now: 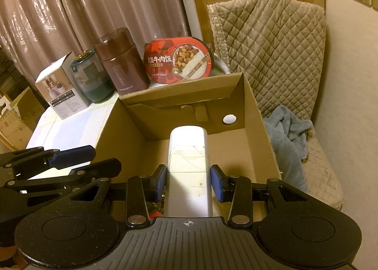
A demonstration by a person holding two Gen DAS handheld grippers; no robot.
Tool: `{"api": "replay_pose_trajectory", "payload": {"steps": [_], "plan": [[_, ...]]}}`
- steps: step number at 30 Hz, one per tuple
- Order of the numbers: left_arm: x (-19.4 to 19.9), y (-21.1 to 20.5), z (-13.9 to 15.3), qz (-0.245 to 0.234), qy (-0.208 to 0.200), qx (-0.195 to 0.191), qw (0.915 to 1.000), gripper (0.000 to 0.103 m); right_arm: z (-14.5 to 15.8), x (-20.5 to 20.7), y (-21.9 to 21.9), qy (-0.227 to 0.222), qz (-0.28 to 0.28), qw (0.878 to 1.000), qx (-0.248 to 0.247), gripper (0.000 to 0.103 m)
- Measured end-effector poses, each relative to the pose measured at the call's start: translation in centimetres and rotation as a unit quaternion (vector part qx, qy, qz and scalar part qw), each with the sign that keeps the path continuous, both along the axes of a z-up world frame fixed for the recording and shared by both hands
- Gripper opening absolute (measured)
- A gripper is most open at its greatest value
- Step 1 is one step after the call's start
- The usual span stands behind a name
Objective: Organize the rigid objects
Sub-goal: 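Open the right gripper to drop the white stick into the box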
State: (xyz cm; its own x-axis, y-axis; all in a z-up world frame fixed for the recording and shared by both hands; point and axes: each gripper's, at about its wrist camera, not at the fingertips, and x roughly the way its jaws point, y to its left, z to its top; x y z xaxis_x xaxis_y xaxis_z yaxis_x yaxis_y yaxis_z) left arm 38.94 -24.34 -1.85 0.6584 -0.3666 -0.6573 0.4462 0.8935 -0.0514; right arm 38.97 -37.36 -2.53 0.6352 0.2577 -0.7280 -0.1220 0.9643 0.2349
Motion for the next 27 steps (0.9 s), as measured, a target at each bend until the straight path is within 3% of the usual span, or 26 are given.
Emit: {"api": "replay_pose_trajectory", "payload": {"steps": [8,13,16,22,27], "plan": [[-0.2,0.2,0.2,0.003,-0.004,-0.001,1.0000,0.037,0.2,0.6,-0.7,-0.007,-0.015,0.999,0.050,0.038],[-0.9,1.2,0.6,0.011,-0.007,-0.005,0.9999,0.037,1.3,-0.4,-1.7,-0.027,-0.035,0.997,0.057,0.051],[-1.8,2.0,1.0,0.017,-0.010,-0.012,0.9997,0.038,1.9,-1.5,-2.1,-0.028,-0.042,0.997,0.055,0.054],[-4.8,3.4,2.3,0.031,-0.018,-0.021,0.9991,0.054,3.8,-4.9,-2.6,-0.036,-0.053,0.996,0.055,0.061],[-8.1,4.1,3.8,0.041,-0.026,-0.031,0.9983,0.078,5.5,-8.6,-2.2,-0.039,-0.052,0.997,0.047,0.067]]}}
